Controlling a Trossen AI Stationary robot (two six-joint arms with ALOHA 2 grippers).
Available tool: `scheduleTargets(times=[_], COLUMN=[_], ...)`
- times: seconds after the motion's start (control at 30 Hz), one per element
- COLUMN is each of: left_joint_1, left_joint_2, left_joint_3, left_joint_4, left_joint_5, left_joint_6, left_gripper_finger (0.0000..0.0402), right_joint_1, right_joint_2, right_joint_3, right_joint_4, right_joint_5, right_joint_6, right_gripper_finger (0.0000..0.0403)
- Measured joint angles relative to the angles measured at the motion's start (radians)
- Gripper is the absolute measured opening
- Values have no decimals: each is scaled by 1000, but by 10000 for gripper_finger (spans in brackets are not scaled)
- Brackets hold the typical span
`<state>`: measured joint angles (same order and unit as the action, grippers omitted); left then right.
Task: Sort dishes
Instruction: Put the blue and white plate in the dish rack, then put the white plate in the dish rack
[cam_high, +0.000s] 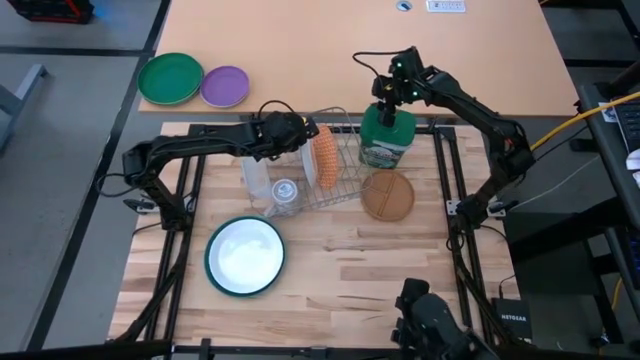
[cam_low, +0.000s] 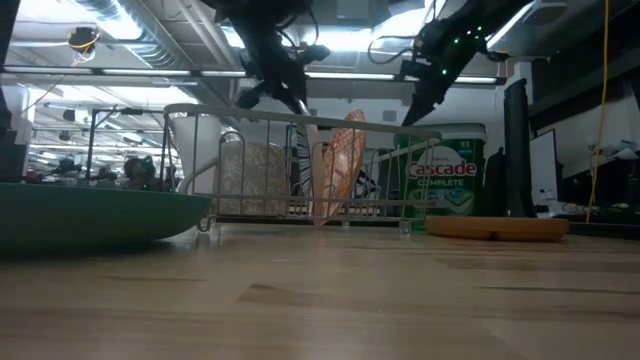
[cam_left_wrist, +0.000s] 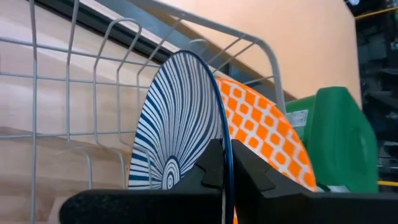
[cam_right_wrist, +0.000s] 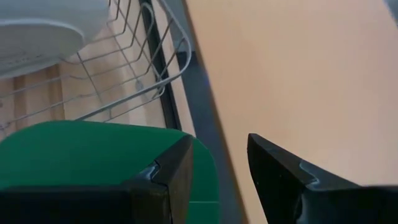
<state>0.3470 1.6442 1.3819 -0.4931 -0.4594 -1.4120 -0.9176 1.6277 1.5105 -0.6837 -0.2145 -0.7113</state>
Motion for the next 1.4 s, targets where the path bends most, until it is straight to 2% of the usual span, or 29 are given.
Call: scheduleTargets(times=[0.13,0.37,0.73,1.03,1.23,1.4], left_joint_1=[0,0,21,53,81,93], left_joint_2=[18,20,19,18,18,18], left_joint_3=[1,1,1,1,0,0], left_joint_4=[13,14,53,199,196,198], left_joint_5=[2,13,14,14,14,15], left_joint_6=[45,247,379,511,591,732], left_gripper_finger=[15,56,109,113,113,113], right_joint_1=[0,1,1,1,1,1], right_joint_2=[31,58,58,58,59,56], right_joint_3=[0,1,1,1,1,1], right_joint_4=[1,-2,-7,-13,-15,-15], right_joint_5=[0,-1,-7,-8,-8,-7], right_joint_6=[0,3,53,61,106,117], right_gripper_finger=[156,156,156,156,156,156])
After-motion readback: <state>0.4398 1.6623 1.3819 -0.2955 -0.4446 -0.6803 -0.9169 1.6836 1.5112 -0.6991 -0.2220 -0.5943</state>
